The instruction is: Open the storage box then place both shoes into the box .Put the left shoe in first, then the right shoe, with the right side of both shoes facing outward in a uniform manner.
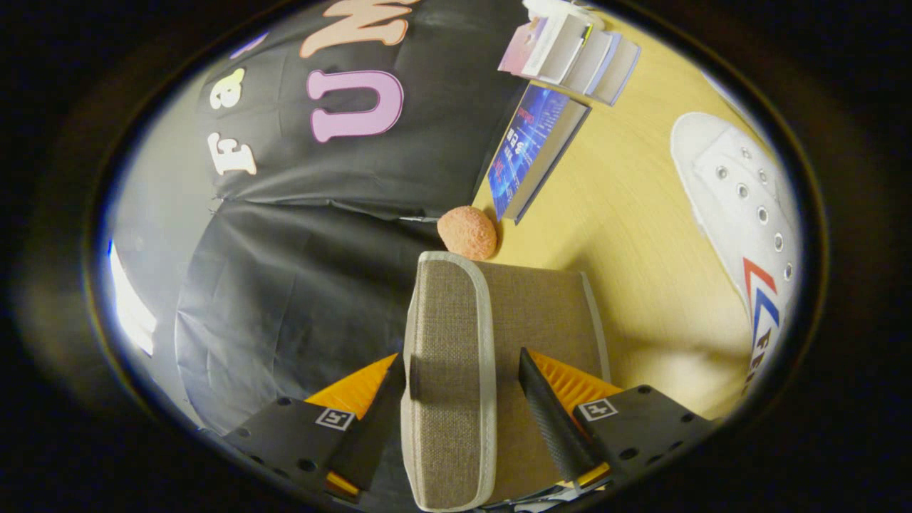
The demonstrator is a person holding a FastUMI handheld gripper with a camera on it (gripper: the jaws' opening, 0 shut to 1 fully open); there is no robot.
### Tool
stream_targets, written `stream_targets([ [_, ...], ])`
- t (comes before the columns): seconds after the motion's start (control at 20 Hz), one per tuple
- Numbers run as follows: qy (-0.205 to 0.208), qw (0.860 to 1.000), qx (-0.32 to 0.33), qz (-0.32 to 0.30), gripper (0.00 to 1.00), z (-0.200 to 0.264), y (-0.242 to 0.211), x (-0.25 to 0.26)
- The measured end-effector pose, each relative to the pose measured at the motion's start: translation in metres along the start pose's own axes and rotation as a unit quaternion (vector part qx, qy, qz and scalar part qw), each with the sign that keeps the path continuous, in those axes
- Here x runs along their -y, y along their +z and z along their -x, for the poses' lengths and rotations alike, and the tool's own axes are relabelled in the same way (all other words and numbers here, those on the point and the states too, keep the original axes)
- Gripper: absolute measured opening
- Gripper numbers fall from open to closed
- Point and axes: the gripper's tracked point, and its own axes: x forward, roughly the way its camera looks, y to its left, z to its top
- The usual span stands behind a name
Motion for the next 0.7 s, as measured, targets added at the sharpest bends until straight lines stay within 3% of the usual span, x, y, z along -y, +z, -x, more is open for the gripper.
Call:
stream_targets([
  [0.2,0.024,0.999,-0.005,-0.024,0.84,0.008,0.005,-0.020],
  [0.5,0.014,0.999,-0.015,-0.026,0.72,0.011,0.001,-0.018],
  [0.7,0.022,0.999,-0.031,-0.027,0.72,0.023,-0.004,-0.025],
])
